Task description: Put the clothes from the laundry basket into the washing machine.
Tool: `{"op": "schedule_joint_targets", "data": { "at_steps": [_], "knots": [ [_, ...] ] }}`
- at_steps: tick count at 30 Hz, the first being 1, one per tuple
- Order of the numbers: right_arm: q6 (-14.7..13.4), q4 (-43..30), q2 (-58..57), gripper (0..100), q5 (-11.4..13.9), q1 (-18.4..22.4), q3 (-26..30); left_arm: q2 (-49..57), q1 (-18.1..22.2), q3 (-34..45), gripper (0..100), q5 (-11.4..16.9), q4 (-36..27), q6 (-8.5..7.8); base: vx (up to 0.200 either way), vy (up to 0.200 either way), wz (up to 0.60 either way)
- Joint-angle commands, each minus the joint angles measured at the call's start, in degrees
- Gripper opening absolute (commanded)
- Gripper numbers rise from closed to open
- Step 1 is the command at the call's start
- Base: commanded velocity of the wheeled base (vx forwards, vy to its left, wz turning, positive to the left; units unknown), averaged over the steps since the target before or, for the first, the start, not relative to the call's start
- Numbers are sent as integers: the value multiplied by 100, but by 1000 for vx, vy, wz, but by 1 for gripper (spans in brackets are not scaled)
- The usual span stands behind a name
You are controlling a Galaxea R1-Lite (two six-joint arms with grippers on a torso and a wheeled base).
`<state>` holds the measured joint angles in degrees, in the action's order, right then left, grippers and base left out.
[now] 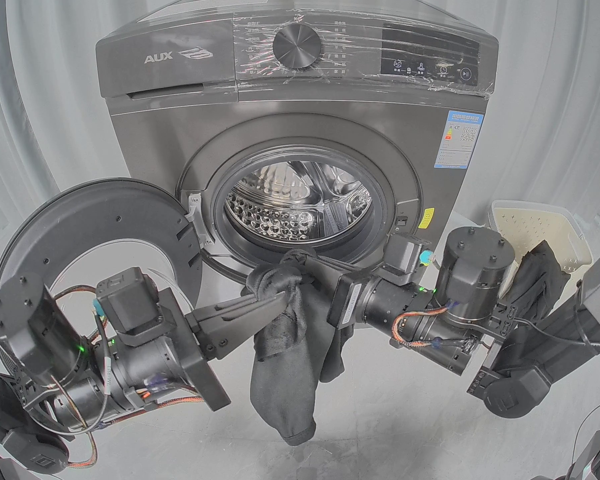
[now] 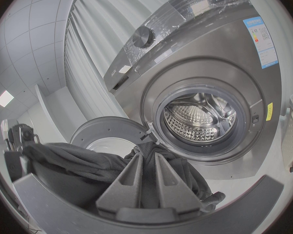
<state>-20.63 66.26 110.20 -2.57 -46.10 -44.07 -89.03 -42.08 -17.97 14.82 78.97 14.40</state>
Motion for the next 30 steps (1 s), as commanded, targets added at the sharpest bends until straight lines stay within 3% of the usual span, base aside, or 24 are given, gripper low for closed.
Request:
{"op": "schedule_joint_targets", "data": {
  "at_steps": [1, 3, 4, 7, 14, 22, 24, 30],
  "knots": [
    [6, 45, 177, 0, -6, 23, 21, 237, 7, 22, 0, -15, 22, 19, 0, 0, 0],
    [24, 37, 168, 0, -6, 67, 39, 202, 16, -40, 0, -41, 13, 28, 0, 0, 0],
    [32, 28, 159, 100, -24, 110, 39, 166, 16, -75, 0, -67, -13, 37, 0, 0, 0],
    [226, -25, 151, 100, -50, 374, 74, -36, 77, -181, 0, -146, 22, 28, 0, 0, 0],
    [1052, 37, 133, 100, -24, 954, 680, -458, 209, -655, 0, -806, 66, 19, 0, 0, 0],
    [1360, 54, 151, 100, 2, 1156, 1252, -792, 200, -1086, 0, -1227, 31, 28, 0, 0, 0],
    [1412, 54, 177, 100, 2, 1139, 1375, -923, 200, -1376, 0, -1474, -48, 19, 0, 0, 0],
    [1553, 54, 335, 100, 73, 937, 1753, -1002, 209, -1851, 0, -1737, -523, 10, 0, 0, 0]
  ]
}}
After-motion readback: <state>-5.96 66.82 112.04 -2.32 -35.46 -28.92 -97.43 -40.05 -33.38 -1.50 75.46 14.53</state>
